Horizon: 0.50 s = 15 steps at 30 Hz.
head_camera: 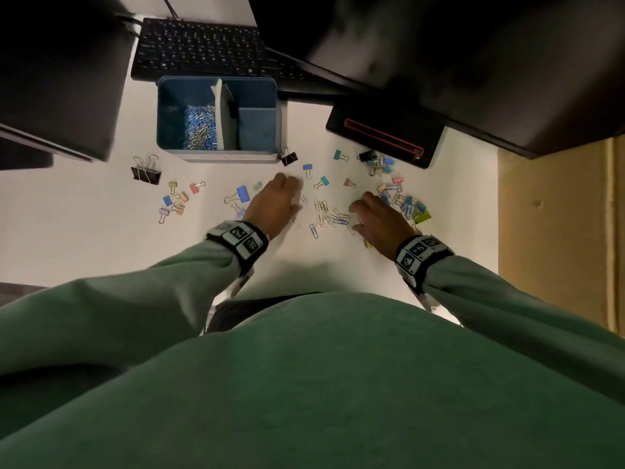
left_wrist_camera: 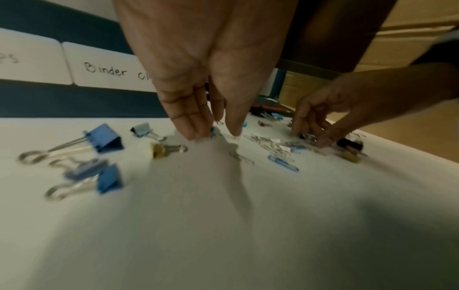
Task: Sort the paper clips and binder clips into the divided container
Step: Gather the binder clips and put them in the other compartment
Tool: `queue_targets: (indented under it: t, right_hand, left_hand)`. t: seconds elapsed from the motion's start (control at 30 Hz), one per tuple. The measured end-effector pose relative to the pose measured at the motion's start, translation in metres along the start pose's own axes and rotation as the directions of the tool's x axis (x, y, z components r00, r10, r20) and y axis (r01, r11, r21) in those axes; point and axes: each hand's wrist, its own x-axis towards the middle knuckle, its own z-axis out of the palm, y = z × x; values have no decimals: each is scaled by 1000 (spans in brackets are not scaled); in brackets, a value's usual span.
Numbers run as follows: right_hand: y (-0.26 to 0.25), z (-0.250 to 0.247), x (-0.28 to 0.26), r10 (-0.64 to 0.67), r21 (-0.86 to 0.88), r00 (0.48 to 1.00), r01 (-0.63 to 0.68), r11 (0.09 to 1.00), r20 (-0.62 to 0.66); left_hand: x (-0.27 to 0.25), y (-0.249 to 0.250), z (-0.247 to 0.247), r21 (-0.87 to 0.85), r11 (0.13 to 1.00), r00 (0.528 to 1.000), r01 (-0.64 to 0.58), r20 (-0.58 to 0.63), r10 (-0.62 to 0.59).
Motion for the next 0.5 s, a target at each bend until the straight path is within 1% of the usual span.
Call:
queue_targets:
  t: [0.03,0.1,0.17,0.23,0.33,0.37,0.43,0.5]
  right_hand:
    - [0,2,-1,-7,-7,1000,8,1000,10]
    - [-4,7,2,-36,-11,999,37,999,25]
    - [-13,8,10,-69,2,997,69,998,39]
    - [-22,7,18,-63,50,997,61,997,49]
    - [-26,1,21,4,111,999,-8,994,38]
    - [-25,1,19,17,105,999,-22,994,52]
    - [-24,-1,15,22,39,993,-27,999,117]
    - [-27,0,16,9,15,990,-11,1000,139]
  left_hand:
    - [-10,-3,4,24,999,998,29,52,-30]
    - [-19,-10,13,44,998,995,55,81,-58]
    - [-15,-12,22,37,999,997,21,78,-24]
    - [-7,-7,27,41,998,995,-45,91,41]
    - [-4,4,20,47,996,995,-75,69,72]
    - [-7,7,16,70,994,995,-83,63,79]
    - [-14,4,10,153,981,993,-117,36,112]
    - [-17,-7,9,227,967,993,-115,19,113]
